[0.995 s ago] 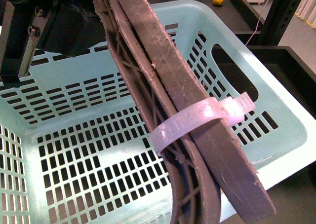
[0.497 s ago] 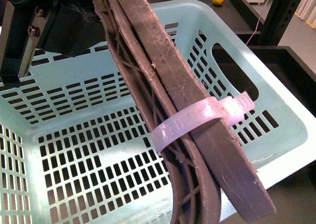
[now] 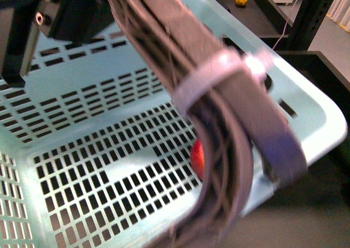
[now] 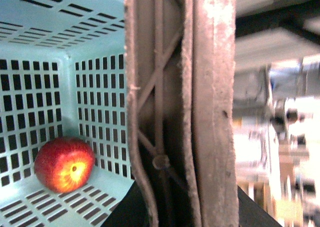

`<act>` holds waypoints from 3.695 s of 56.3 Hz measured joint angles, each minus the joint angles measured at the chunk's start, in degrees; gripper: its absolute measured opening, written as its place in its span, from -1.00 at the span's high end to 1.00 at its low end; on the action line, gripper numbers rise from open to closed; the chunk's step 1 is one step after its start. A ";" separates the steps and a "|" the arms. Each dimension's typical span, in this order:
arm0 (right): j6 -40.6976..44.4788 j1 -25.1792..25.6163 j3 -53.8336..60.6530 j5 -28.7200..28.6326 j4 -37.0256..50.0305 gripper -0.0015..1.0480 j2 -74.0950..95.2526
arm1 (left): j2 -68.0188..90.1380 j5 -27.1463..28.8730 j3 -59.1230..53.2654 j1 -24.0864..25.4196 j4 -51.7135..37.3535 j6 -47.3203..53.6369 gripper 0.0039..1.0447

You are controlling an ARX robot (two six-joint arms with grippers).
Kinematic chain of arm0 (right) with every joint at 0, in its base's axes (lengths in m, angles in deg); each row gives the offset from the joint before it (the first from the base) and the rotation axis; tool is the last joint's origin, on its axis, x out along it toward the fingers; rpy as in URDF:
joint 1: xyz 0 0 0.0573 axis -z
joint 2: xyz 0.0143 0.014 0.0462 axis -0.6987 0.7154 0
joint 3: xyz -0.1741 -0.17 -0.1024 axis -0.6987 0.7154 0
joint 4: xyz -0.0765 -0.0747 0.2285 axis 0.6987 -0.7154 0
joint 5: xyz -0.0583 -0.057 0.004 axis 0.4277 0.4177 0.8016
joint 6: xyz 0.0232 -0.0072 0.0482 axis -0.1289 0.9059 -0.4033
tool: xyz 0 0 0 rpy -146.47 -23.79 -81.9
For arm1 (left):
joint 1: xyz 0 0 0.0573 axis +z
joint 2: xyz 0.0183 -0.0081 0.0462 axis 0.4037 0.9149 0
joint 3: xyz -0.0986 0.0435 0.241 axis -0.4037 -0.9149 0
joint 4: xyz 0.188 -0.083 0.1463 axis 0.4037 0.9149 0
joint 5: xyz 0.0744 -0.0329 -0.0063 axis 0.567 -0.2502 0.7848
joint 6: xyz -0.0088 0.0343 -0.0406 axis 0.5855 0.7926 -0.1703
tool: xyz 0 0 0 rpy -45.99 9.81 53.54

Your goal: Pick apple with right arm and hold basket with left

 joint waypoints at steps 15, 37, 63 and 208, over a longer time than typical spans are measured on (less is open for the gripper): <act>0.00 0.00 0.00 0.11 0.00 -0.83 -0.04 | 2.56 9.55 0.00 15.32 -4.94 -9.49 0.71; 0.00 0.00 0.00 0.04 0.00 -0.83 -0.07 | 18.21 3.69 0.48 27.47 -7.50 -19.30 0.71; 0.00 0.00 0.00 0.04 0.00 -0.83 -0.07 | 24.24 5.25 -0.17 30.10 -9.70 -22.10 0.71; 0.00 0.00 0.00 0.15 0.00 -0.83 -0.07 | -61.94 -11.30 -44.00 32.59 -0.50 67.63 0.94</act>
